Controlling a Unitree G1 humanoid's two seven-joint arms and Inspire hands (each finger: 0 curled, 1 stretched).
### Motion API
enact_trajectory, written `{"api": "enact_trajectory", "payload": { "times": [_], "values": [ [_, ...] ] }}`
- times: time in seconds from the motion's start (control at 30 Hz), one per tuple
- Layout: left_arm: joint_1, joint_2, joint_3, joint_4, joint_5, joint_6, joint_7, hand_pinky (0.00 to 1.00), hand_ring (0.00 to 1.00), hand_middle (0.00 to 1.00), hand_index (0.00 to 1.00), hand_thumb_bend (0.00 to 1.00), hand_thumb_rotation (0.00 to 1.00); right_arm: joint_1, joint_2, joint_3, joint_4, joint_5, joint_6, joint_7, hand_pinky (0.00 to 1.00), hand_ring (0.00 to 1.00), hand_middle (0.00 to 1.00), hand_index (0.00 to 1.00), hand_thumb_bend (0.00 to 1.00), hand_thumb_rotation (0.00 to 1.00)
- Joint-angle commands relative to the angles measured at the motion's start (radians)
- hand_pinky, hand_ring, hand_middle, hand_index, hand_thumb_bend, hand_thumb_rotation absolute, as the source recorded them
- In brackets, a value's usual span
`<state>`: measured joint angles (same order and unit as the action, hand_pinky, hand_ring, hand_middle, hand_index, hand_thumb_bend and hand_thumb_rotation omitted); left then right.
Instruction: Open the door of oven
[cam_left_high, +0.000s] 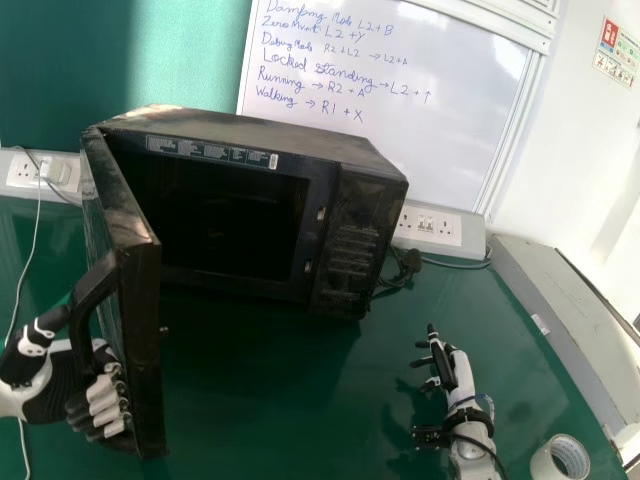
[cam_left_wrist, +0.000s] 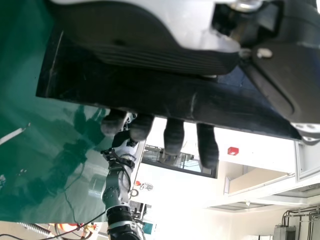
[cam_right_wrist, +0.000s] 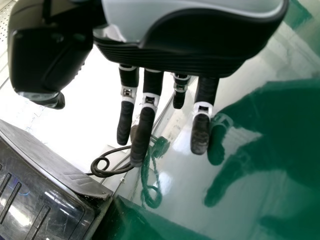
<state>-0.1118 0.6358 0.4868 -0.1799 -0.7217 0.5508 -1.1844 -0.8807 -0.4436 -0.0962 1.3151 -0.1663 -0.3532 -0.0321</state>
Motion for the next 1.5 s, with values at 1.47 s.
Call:
{"api": "enact_trajectory", "payload": {
  "times": [1.47],
  "values": [
    [0.101,0.256,0.464,0.734,-0.025,-0.434,0.131,0.00,0.02,0.03,0.03,0.61,0.64,0.010,-0.019,-0.011,0.008,0.006,0.004,0.001,0.20,0.23,0.36,0.61,0.74,0.79]
  ]
}}
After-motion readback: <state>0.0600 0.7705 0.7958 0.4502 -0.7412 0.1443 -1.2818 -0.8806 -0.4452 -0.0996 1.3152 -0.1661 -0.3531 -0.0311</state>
